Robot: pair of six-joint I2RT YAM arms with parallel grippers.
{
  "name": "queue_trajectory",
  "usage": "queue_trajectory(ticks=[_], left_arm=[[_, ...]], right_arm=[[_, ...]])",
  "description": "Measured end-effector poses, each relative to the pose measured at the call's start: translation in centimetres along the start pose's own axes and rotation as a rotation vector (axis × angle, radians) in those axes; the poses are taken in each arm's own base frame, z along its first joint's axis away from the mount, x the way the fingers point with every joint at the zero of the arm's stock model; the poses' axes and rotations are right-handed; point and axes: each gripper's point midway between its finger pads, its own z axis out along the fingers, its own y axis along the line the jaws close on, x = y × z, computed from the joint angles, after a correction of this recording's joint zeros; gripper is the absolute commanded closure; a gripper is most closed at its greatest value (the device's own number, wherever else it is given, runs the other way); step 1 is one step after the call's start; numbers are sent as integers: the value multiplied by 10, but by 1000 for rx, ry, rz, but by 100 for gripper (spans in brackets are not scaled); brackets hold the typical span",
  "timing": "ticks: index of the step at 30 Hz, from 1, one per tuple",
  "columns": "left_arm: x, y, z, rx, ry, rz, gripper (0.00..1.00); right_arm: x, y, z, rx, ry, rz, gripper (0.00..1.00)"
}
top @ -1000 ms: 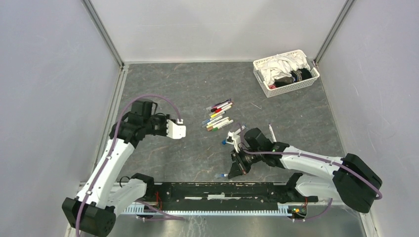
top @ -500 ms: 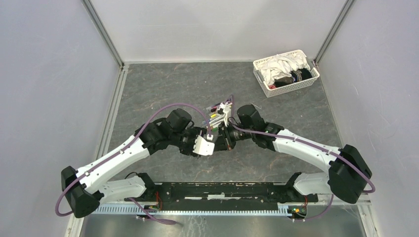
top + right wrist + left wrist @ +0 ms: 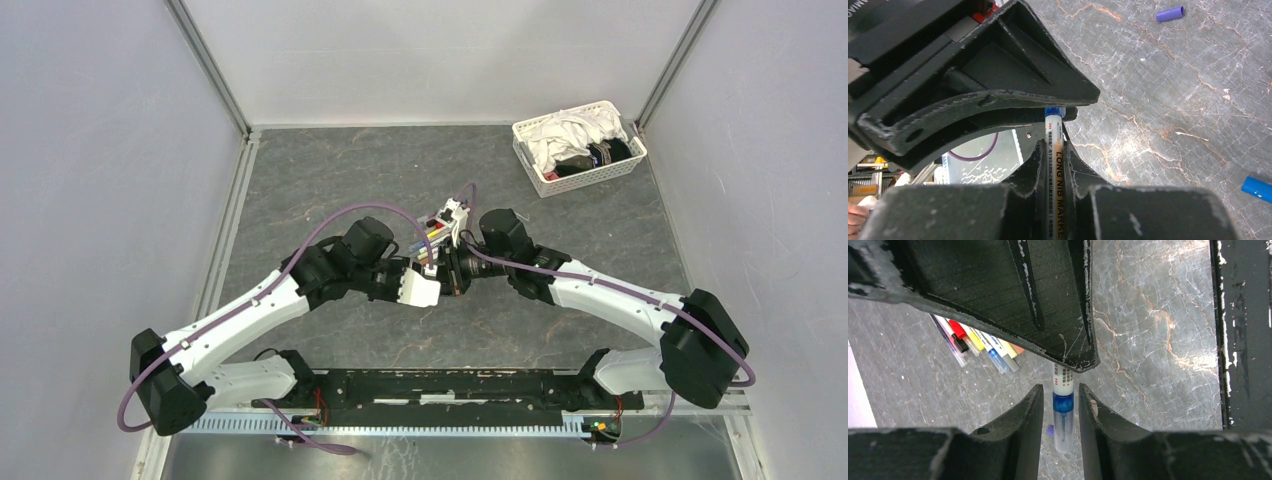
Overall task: Open the pen caps
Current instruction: Open the pen cap from the pen.
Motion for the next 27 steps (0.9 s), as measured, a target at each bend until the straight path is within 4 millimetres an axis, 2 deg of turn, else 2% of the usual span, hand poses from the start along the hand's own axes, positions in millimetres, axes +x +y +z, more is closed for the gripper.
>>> queue_trajectory(ticks=[3, 5, 9, 11, 13, 14, 17, 20, 22, 25, 27], left_arm=[[6, 1, 3, -1, 27, -2, 62], [8, 1, 4, -2, 40, 1, 66], [11, 3, 5, -6, 55, 12, 94], [11, 3, 5, -5, 53, 19, 97], [10, 3, 5, -5, 52, 24, 98], [10, 3, 5, -5, 51, 26, 98], [9, 4, 5, -4, 49, 46, 98], [9, 7, 5, -4, 53, 114, 98], [11, 11, 4, -10, 73, 177, 98], [14, 13, 2, -16, 93, 217, 98], [15, 16, 2, -26, 104, 239, 98]], right_arm=[[-1, -1, 0, 5, -5, 2, 100], [-1, -1, 0, 8, -6, 2, 100], [-3, -2, 0, 16, -14, 0, 100], [-3, -2, -1, 17, -19, 2, 99], [-4, -1, -1, 14, -22, 7, 80], [-4, -1, -1, 12, -22, 10, 75], [-2, 2, 1, -23, -4, 29, 73], [6, 2, 10, -68, 65, 64, 74], [10, 2, 15, -87, 110, 85, 82], [12, 0, 20, -89, 157, 100, 100], [9, -2, 20, -81, 174, 99, 100]])
